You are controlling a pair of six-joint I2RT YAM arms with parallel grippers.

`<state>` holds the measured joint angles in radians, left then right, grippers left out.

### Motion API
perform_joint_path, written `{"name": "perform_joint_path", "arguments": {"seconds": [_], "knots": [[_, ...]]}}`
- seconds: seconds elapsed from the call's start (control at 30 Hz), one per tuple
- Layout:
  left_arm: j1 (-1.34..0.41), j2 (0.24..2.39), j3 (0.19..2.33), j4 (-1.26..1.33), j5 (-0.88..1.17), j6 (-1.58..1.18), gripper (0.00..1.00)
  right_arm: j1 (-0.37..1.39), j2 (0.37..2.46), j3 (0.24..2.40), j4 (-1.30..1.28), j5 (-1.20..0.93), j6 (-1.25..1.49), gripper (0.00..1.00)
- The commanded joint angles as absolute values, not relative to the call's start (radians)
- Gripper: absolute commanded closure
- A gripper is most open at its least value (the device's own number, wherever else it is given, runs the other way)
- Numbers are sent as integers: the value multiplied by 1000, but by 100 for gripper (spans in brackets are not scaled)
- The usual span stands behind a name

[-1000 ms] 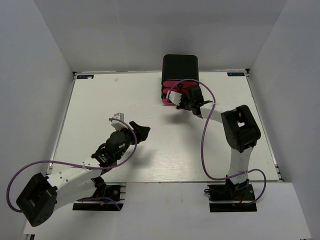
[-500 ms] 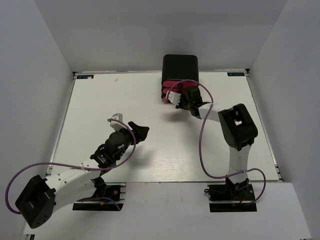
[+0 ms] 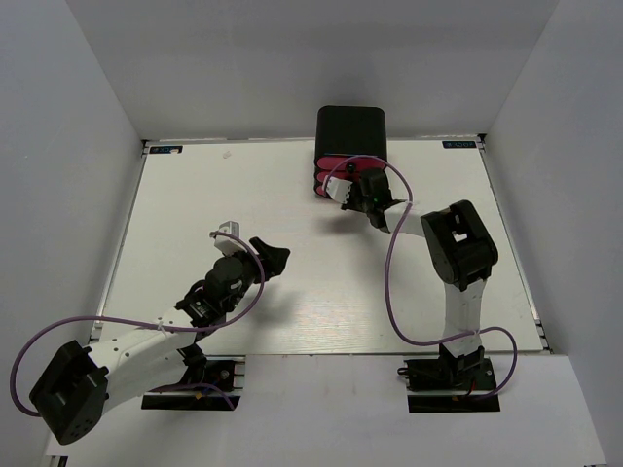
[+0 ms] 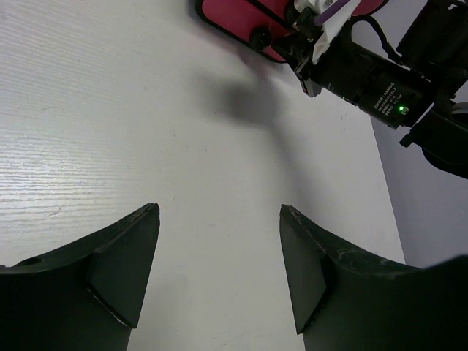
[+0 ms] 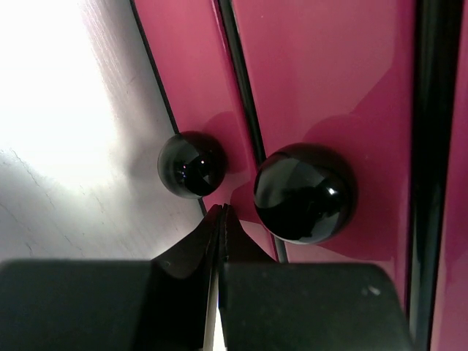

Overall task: Sort the stationery into containers
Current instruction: Close the drawer at the center of the board.

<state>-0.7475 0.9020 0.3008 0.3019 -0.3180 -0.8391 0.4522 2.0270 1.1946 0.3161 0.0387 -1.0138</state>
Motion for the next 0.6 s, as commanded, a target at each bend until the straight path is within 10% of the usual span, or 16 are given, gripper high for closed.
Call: {"name": "perform_joint_path", "arguments": {"seconds": [0.0, 0.57], "knots": [[-744, 884, 301, 290, -328, -839, 24, 456, 2043, 1219, 400, 61, -1025, 100], [-744, 874, 310, 279, -328, -839, 24, 449, 1848, 1138, 181, -121, -916, 100]]}}
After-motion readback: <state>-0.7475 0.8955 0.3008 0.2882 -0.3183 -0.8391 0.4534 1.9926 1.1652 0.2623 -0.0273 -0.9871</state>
